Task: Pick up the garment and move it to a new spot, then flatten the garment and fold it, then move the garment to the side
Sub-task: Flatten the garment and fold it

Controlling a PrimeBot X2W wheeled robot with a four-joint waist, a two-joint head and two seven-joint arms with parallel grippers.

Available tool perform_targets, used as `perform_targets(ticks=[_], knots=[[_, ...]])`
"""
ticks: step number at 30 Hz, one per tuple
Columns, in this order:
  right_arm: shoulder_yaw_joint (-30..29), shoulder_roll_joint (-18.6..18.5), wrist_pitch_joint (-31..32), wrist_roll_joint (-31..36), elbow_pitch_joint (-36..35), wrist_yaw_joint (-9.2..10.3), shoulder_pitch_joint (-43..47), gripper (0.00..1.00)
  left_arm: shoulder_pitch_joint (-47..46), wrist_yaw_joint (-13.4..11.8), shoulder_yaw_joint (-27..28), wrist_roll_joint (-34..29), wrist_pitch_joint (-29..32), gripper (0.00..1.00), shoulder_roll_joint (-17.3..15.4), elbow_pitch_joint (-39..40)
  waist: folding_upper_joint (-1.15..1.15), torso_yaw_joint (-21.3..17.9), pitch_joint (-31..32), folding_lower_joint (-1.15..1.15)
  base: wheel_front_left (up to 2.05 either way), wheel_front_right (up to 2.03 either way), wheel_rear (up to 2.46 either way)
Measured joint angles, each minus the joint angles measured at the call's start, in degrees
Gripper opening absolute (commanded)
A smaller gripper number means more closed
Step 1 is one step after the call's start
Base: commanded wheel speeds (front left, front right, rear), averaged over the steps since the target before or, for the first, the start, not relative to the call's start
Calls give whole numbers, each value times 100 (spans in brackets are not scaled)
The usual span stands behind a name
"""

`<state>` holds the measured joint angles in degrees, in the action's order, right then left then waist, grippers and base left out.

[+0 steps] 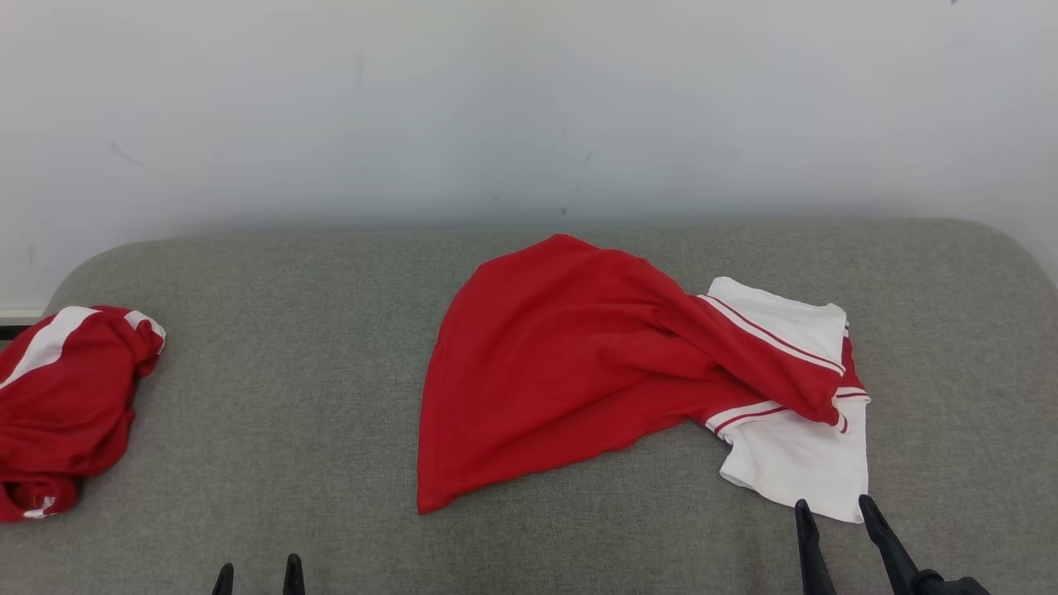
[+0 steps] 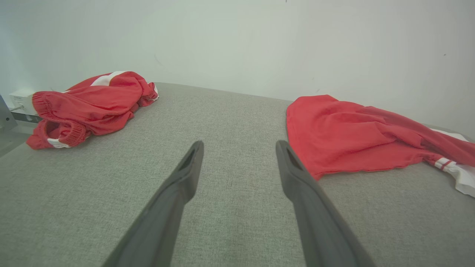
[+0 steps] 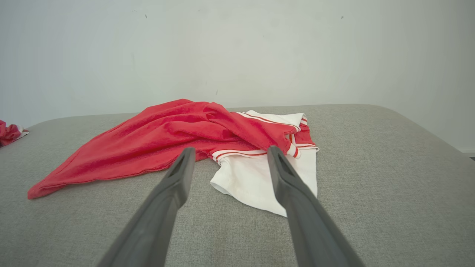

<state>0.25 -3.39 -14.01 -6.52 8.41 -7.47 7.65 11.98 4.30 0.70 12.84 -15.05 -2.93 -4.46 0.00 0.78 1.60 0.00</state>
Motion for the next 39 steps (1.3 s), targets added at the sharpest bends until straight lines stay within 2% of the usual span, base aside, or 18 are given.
perform_targets(ticks=[5, 12, 15, 20, 24, 27, 34, 39], knots=[[12, 9, 2, -7, -63, 0, 0, 100, -40, 29, -18, -19, 0, 100, 0, -11, 0, -18, -14, 0, 0, 0, 0], [-339, 34, 254, -69, 5, 0, -85, 100, -49, 27, -140, -4, 0, 100, -1, -36, 0, -48, -69, 0, 0, 0, 0], [-579, 41, 769, -307, 133, 0, -277, 100, -167, 74, -342, 77, 0, 100, -1, -275, 0, -60, -124, 0, 0, 0, 0], [-1106, 47, 1974, -398, 358, 0, -831, 100, -944, 224, -854, 101, 152, 100, 7, -1381, 0, -71, -298, 0, 0, 0, 0], [-1455, 43, 2749, -360, 595, 0, -1493, 100, -1905, 230, -1015, 252, 506, 100, 9, -1993, 0, -93, -520, 2, 0, 0, 0], [-1648, 46, 3339, -260, 938, 0, -1890, 100, -2392, 116, -1121, 471, 861, 100, 1, -2461, 1, -123, -695, 2, 0, 0, 0], [-1699, 49, 3779, -47, 1426, 0, -2440, 100, -2945, -33, -1503, 1094, 1170, 100, 8, -2995, 1, -205, -1069, 2, 0, 0, 0], [-1690, 47, 3874, 101, 1731, 0, -2570, 100, -3135, -186, -1700, 1128, 1255, 100, 2, -3232, 0, -235, -1251, 2, 0, 0, 0]])
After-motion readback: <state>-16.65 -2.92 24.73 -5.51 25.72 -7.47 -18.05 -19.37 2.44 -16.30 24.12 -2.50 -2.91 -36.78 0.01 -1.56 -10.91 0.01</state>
